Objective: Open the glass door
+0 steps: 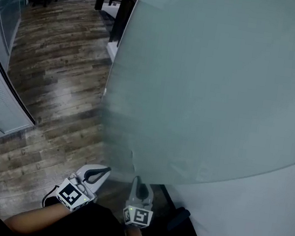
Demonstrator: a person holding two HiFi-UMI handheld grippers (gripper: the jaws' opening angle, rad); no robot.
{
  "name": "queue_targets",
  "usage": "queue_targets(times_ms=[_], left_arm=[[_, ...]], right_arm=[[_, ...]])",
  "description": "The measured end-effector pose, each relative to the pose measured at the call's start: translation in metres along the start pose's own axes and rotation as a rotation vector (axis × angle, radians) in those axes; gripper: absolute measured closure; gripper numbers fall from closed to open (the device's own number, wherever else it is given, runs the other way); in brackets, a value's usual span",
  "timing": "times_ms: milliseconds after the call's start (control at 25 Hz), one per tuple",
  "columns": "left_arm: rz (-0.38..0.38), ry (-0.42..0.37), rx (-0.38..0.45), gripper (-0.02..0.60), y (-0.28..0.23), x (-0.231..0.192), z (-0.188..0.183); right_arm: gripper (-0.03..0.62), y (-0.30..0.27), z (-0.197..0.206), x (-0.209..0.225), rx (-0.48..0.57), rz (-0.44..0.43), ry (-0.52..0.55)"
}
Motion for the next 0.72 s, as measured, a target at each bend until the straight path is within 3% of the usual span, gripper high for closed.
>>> queue_targets(times_ms=[400,720], left_arm=[[0.053,0.052,-0.037,0.581,-0.042,0.025,0.019],[0.178,0.037,-0.074,0.581,-0.071,0.042,0.027]], right_arm=[[0.533,0.000,0.006,0.071,0.001,0.017,-0.015],[0.520,-0.009,0.009,0.121,0.035,0.037,-0.036]])
Point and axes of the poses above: the fingertips, and each gripper's own axes: y backward along the fingers, x to its right, z out of its underside, the point moved 5 cm from there along y, backward along the fingers
